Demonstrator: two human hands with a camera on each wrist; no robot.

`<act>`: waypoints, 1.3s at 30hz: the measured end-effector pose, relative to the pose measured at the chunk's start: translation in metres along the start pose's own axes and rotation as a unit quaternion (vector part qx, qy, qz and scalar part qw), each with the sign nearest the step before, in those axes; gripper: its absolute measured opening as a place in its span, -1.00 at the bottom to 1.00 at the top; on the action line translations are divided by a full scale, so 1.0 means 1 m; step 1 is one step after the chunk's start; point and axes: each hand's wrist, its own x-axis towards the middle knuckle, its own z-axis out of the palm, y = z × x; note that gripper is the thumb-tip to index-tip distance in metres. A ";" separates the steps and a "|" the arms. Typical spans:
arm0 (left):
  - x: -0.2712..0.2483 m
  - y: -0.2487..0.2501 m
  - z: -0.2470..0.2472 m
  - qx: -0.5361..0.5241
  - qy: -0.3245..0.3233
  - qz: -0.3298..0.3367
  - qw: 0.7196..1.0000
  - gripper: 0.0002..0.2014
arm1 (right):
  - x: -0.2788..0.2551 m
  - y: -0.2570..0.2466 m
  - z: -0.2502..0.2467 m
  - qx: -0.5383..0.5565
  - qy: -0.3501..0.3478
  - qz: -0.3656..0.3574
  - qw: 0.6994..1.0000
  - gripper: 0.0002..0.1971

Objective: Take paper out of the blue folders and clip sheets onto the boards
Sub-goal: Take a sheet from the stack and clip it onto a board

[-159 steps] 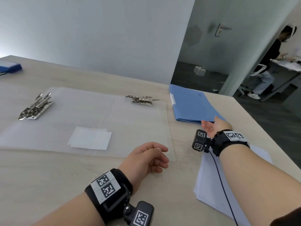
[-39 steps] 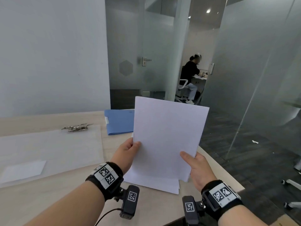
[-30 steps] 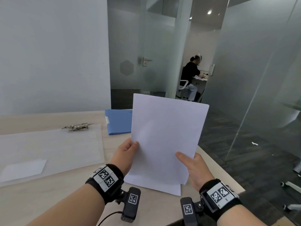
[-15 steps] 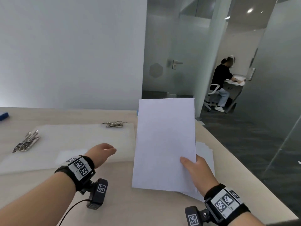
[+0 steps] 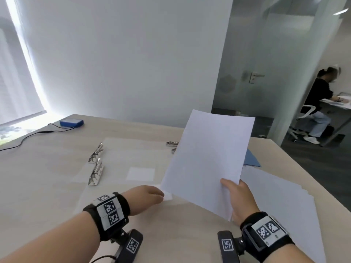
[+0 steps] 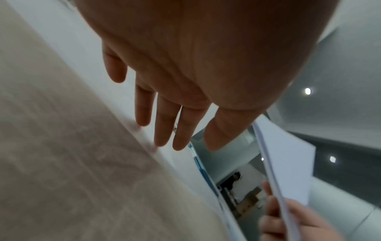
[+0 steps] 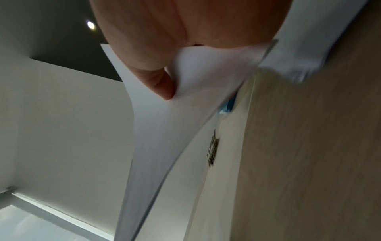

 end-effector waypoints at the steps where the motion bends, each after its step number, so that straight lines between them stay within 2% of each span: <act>1: -0.006 -0.005 -0.003 -0.047 0.014 0.004 0.999 -0.74 | 0.001 0.000 0.009 0.007 -0.005 0.004 1.000 -0.84; 5: -0.024 -0.042 -0.027 -0.114 0.155 -0.018 0.981 -0.79 | 0.007 0.008 0.041 -0.002 -0.029 0.019 0.999 -0.85; 8: -0.032 -0.076 -0.050 -0.168 0.267 -0.048 0.948 -0.73 | 0.012 0.016 0.065 -0.042 -0.068 0.030 0.996 -0.84; 10: -0.035 -0.097 -0.065 -0.229 0.304 -0.077 0.921 -0.66 | 0.013 0.019 0.084 -0.071 -0.104 0.043 0.991 -0.83; 16: -0.033 -0.149 -0.083 -0.337 0.270 -0.164 0.887 -0.44 | 0.012 0.021 0.142 -0.157 -0.198 0.071 0.965 -0.84; 19: -0.031 -0.155 -0.083 -0.368 0.236 -0.161 0.885 -0.38 | 0.016 0.025 0.166 -0.177 -0.209 0.081 0.958 -0.83; 23: -0.027 -0.157 -0.078 -0.351 0.195 -0.145 0.904 -0.37 | 0.023 0.027 0.188 -0.204 -0.217 0.087 0.951 -0.86; 28: -0.026 -0.160 -0.077 -0.340 0.198 -0.138 0.909 -0.33 | 0.030 0.032 0.204 -0.224 -0.232 0.090 0.942 -0.81; 39: -0.026 -0.164 -0.075 -0.388 0.202 -0.133 0.889 -0.33 | 0.032 0.022 0.213 -0.231 -0.272 0.105 0.928 -0.80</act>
